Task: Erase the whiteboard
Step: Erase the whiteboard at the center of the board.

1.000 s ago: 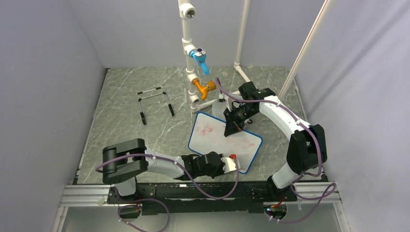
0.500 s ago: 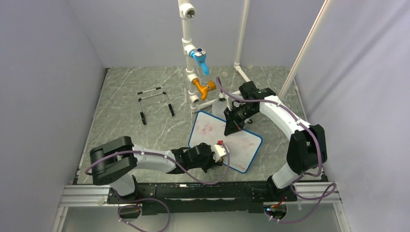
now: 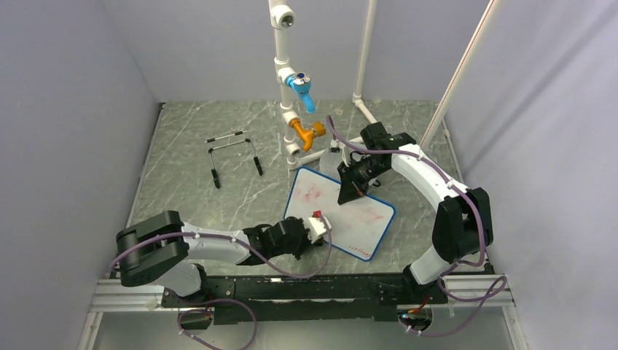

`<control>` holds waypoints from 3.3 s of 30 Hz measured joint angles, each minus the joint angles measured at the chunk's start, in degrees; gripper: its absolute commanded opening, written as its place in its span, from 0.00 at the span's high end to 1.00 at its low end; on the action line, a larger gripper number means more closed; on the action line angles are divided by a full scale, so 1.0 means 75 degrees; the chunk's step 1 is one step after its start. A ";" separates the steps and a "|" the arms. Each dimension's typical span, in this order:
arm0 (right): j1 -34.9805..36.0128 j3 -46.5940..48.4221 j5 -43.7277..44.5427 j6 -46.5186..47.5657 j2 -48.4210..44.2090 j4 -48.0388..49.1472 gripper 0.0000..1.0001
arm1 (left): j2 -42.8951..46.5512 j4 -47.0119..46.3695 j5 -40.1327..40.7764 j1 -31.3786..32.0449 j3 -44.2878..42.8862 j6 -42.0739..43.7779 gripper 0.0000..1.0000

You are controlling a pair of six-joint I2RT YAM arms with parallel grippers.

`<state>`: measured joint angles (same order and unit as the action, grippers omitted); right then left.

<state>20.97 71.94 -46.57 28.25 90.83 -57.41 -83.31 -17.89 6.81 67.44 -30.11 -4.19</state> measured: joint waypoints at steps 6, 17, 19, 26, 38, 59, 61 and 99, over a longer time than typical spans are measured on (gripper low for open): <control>0.0082 -0.0026 -0.0117 0.0146 0.0000 -0.0108 1.00 | -0.0495 -0.0385 -0.0466 0.0659 -0.0370 0.0723 1.00; 0.0085 -0.0052 -0.0166 0.0216 0.0000 -0.0163 1.00 | -0.2474 -0.0055 -0.1314 0.1256 -0.2789 0.1419 1.00; 0.0082 -0.0052 -0.0169 0.0216 0.0000 -0.0163 1.00 | -0.2550 0.0000 -0.1329 0.1262 -0.2862 0.1431 1.00; 0.0079 -0.0052 -0.0163 0.0213 0.0000 -0.0146 1.00 | -0.2541 0.0012 -0.0702 0.1335 -0.2821 0.1023 1.00; 0.0000 -0.0029 -0.0172 0.0023 0.0000 0.0067 1.00 | -0.0822 -0.0425 0.0592 0.0621 -0.0583 -0.0458 1.00; 0.0006 -0.0035 0.0006 0.0195 0.0000 -0.0213 1.00 | -0.2279 -0.0070 -0.1017 0.1218 -0.2498 0.1454 1.00; 0.0026 -0.0041 -0.0035 0.0227 0.0000 -0.0233 1.00 | -0.2597 0.0096 -0.1329 0.1320 -0.2987 0.1652 1.00; 0.0006 -0.0044 -0.0087 0.0073 0.0000 -0.0061 1.00 | -0.0254 -0.0358 -0.1157 -0.0527 -0.0119 -0.0895 1.00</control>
<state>21.02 71.61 -47.22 28.80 90.83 -57.87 -85.21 -20.58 -1.87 63.48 -31.00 -10.90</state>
